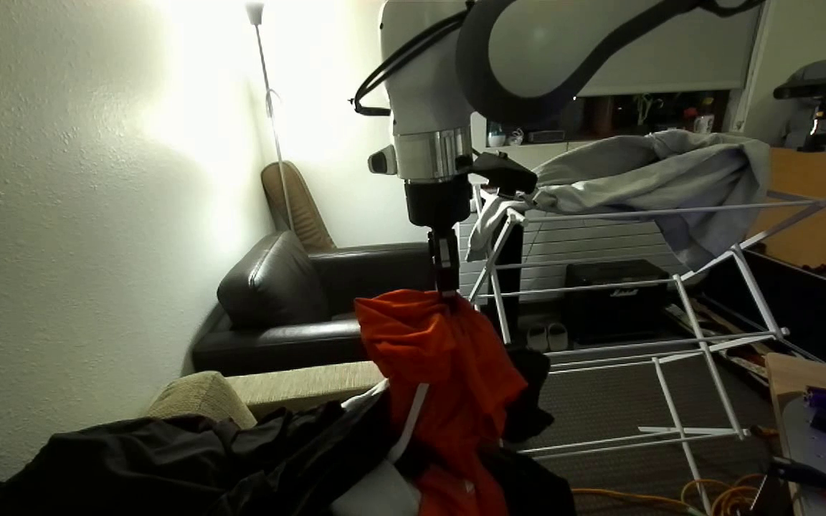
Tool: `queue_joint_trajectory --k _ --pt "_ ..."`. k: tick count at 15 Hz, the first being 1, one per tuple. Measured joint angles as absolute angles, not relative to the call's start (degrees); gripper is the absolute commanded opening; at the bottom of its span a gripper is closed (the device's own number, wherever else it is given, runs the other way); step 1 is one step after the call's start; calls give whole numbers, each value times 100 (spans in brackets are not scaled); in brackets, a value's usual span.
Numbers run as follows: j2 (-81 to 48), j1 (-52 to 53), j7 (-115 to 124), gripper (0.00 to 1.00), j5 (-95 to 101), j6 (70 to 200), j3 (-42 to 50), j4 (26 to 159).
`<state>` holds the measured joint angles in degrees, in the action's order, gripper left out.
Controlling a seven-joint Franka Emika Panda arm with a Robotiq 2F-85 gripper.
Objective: Put the orange shirt on the drying rack
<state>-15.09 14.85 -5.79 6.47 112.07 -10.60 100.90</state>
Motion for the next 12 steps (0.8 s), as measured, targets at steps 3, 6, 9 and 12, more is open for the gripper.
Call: queue_joint_trajectory --k 3,6,9,12 --pt "-1275 1473 -363 1 647 10991 -1035 10151" --pt "-974 1485 -7 1 647 10881 -1068 10346" --pt "-598 1543 548 1 646 10804 -1158 10644" --pt "-184 1625 1235 1 625 10696 -1318 10970"
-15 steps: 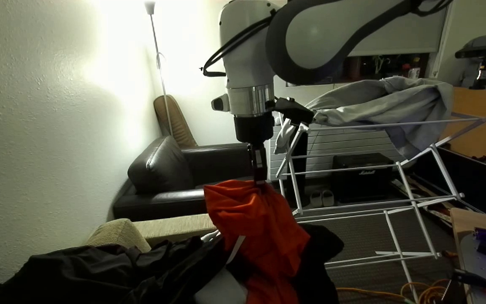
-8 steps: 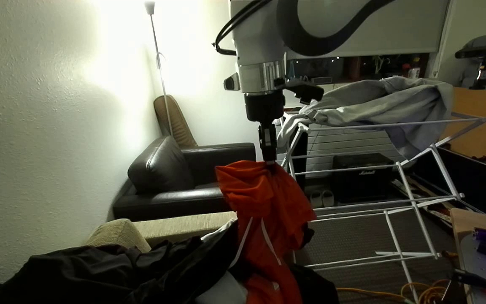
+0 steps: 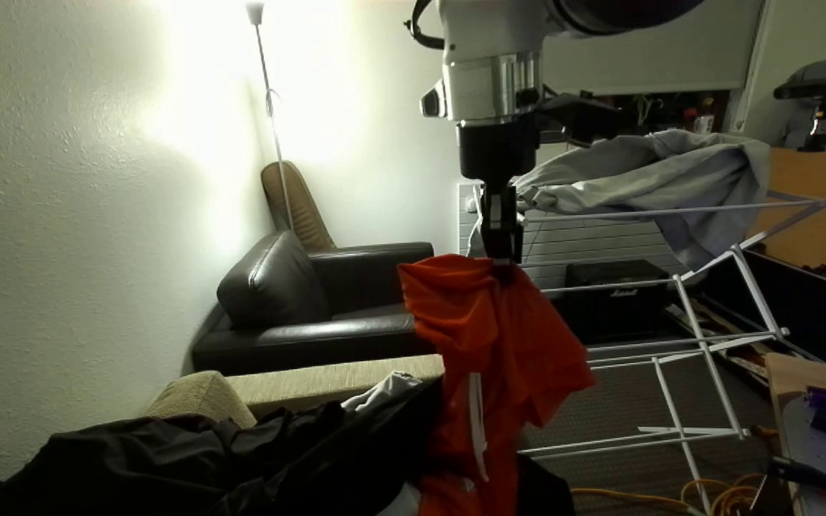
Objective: Put the orange shirt on the drying rack
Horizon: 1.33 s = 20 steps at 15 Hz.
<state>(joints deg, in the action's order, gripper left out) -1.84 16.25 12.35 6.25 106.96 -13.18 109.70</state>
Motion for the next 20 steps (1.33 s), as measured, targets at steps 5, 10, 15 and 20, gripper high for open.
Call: queue_joint_trajectory --k 5,10,15,20 --pt "429 1690 2253 1 449 10524 -1572 11512" --pt "850 1688 2825 1 278 10522 -1665 12006" --pt "1002 1661 3179 1 227 10522 -1670 12264" --pt "1008 1557 3329 1 237 10524 -1652 12342"
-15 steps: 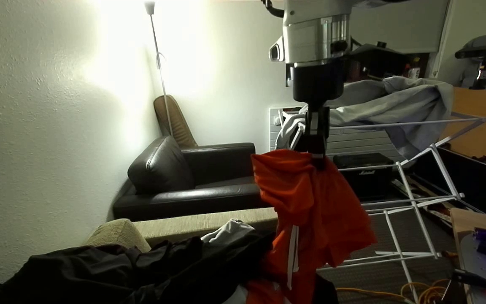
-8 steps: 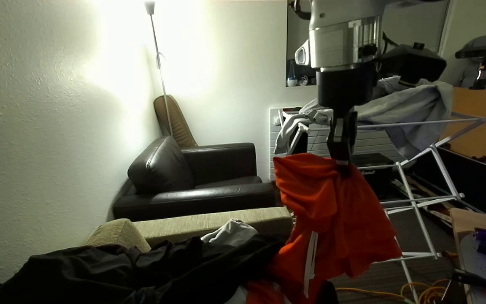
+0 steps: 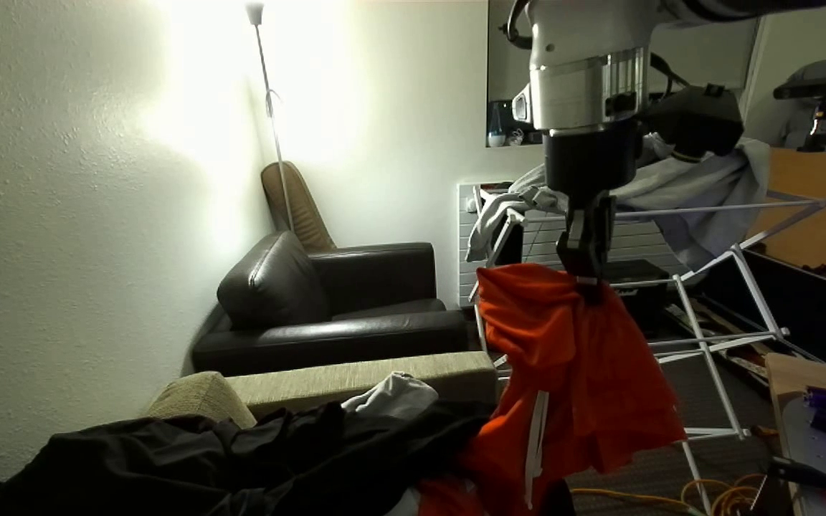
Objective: Put the orange shirt on the drying rack
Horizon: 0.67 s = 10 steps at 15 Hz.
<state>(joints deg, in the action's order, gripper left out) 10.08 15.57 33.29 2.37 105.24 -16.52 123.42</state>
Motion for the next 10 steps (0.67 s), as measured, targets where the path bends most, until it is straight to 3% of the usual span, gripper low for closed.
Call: queue_joint_trajectory --k 10 --pt "1009 1120 3329 1 558 10537 -1409 12538"
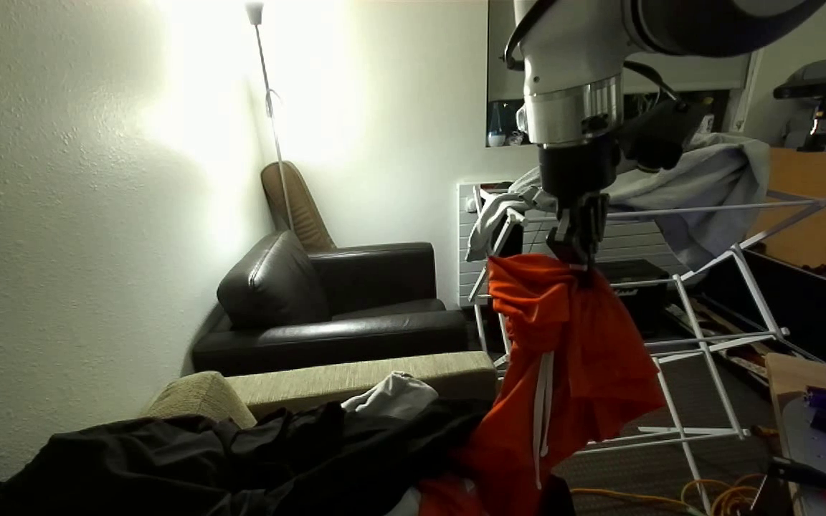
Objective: Put the orange shirt on the drying rack
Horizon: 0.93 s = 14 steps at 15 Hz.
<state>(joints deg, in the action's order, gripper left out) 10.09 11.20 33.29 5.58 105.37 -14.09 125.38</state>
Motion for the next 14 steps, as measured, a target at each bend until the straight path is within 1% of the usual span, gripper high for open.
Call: queue_joint_trajectory --k 10,11,14 --pt "897 645 3316 1 954 10595 -909 12531" --pt "867 611 3316 6 954 10611 -874 12522" --pt "789 595 3300 6 954 10638 -817 12481"
